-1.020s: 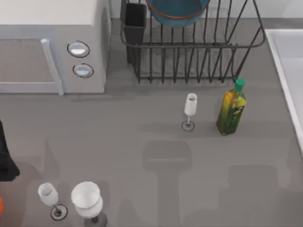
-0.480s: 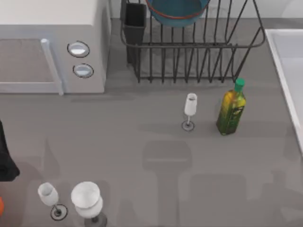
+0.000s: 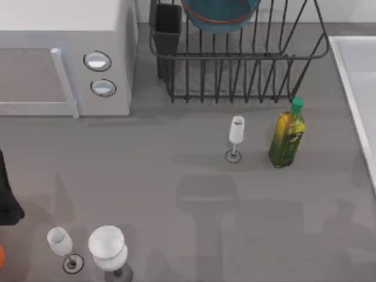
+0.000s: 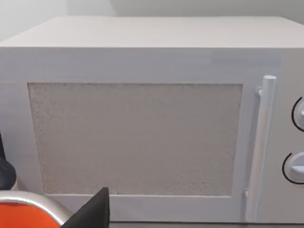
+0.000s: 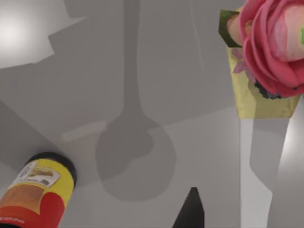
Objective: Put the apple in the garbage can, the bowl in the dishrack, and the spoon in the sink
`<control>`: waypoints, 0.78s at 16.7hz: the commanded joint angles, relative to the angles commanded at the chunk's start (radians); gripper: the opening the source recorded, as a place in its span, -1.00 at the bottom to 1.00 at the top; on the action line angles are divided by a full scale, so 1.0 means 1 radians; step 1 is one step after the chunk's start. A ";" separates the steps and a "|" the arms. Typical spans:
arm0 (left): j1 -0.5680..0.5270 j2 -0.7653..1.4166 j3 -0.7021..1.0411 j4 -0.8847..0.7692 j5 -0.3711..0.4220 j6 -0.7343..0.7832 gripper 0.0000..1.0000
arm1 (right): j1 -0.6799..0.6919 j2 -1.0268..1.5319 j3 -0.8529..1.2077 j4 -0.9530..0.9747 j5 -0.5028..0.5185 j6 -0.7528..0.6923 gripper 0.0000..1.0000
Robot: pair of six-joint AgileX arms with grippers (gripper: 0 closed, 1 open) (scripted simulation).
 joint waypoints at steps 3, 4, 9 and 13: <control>0.000 0.000 0.000 0.000 0.000 0.000 1.00 | -0.001 0.157 0.191 -0.075 0.025 -0.011 -1.00; 0.000 0.000 0.000 0.000 0.000 0.000 1.00 | 0.000 0.221 0.276 -0.104 0.032 -0.016 -1.00; 0.000 0.000 0.000 0.000 0.000 0.000 1.00 | 0.006 0.580 0.793 -0.260 0.056 -0.027 -1.00; 0.000 0.000 0.000 0.000 0.000 0.000 1.00 | -0.003 0.867 1.229 -0.380 0.055 -0.014 -1.00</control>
